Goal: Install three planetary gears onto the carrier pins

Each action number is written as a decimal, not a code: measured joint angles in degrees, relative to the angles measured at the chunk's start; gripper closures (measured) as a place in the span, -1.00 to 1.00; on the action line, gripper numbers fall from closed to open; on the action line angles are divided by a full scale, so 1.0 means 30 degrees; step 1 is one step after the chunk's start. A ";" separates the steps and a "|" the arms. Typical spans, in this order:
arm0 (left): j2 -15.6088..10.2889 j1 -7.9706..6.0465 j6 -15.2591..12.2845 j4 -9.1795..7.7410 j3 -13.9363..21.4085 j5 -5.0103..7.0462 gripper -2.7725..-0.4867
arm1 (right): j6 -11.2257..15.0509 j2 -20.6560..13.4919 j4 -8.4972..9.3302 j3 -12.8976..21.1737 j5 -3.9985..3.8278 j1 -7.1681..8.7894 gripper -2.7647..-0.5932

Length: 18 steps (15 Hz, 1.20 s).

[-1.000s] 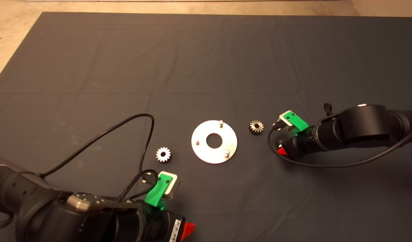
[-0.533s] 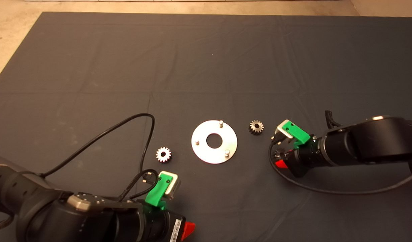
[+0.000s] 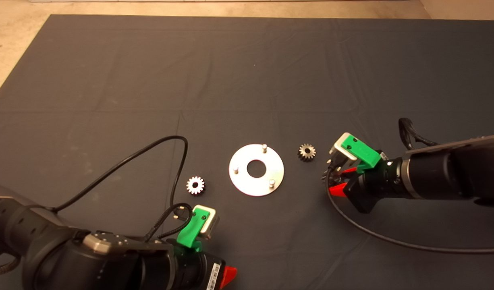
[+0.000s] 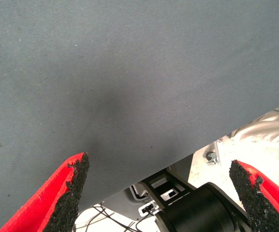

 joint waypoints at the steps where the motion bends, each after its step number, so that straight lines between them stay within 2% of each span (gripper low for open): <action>1: -0.0008 0.0000 -0.0005 0.0003 0.0000 0.0008 -0.38 | 0.0191 0.0603 0.0037 -0.0070 0.0035 0.0000 0.72; 3: -0.0016 0.0000 0.0000 0.0008 0.0000 0.0024 -0.38 | 0.0349 0.1884 0.0041 -0.0662 0.0173 0.0008 0.72; 8: -0.0008 0.0000 0.0000 0.0069 0.0000 0.0016 -0.38 | 0.0357 0.3755 0.0061 -0.2978 0.0027 0.0008 0.73; 11: 0.0000 0.0000 0.0000 0.0073 0.0000 0.0008 -0.38 | 0.0341 0.4674 0.0089 -0.3524 0.0027 0.0000 0.72; 13: -0.0008 0.0000 0.0000 0.0081 0.0000 0.0008 -0.38 | 0.0296 0.5415 0.0089 -0.4062 -0.0131 0.0000 0.72; 14: -0.0016 0.0000 0.0000 0.0089 0.0000 0.0016 -0.38 | 0.0276 0.5707 0.0081 -0.4145 -0.0385 0.0003 0.73; 15: -0.0024 0.0000 0.0000 0.0089 0.0000 0.0016 -0.38 | 0.0267 0.5968 0.0089 -0.4153 -0.0823 -0.0008 0.73; 16: -0.0024 0.0000 0.0000 0.0098 0.0000 0.0008 -0.38 | 0.0259 0.6198 0.0081 -0.4153 -0.1396 -0.0020 0.73; 17: -0.0024 0.0000 -0.0004 0.0110 0.0000 0.0016 -0.38 | 0.0259 0.6254 0.0081 -0.4153 -0.1565 -0.0028 0.73; 18: -0.0024 0.0000 -0.0008 0.0126 0.0000 0.0016 -0.38 | 0.0152 0.6457 0.0089 -0.4153 -0.2267 -0.0118 0.73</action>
